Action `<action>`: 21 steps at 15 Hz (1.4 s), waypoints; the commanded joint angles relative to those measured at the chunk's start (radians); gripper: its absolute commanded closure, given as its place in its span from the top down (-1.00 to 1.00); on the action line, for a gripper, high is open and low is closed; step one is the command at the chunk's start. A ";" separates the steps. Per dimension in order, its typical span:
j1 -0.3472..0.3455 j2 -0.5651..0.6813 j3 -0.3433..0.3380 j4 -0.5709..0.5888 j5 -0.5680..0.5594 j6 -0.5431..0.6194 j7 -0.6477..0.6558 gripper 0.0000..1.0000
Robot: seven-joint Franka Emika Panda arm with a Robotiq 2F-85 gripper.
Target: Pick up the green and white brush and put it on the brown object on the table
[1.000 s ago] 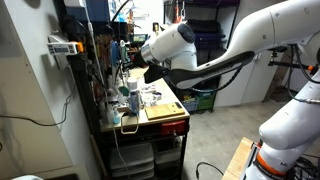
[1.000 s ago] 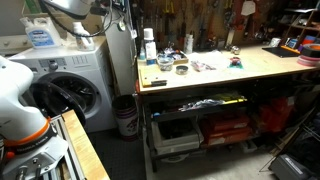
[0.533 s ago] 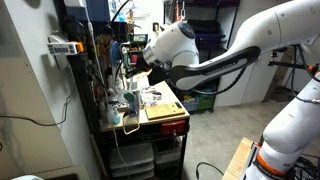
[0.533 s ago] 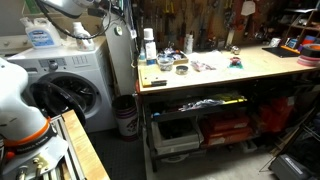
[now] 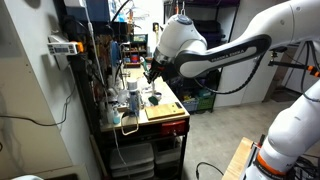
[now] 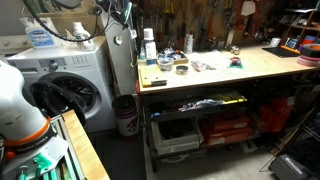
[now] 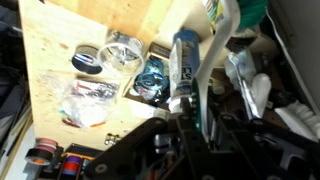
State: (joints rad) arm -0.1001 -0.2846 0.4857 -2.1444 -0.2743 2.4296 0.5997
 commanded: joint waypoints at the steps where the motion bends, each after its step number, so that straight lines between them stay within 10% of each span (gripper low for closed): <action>1: 0.063 -0.038 -0.103 -0.046 -0.001 -0.133 -0.022 -0.91; 7: 0.063 -0.016 -0.179 -0.077 -0.074 -0.287 -0.007 -0.91; 8: 0.084 -0.005 -0.185 -0.049 -0.049 -0.266 -0.013 -0.66; 21: 0.057 0.178 -0.253 0.075 -0.064 -0.414 0.161 -0.91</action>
State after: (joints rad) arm -0.0530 -0.2141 0.2680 -2.1614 -0.3459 2.1116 0.6999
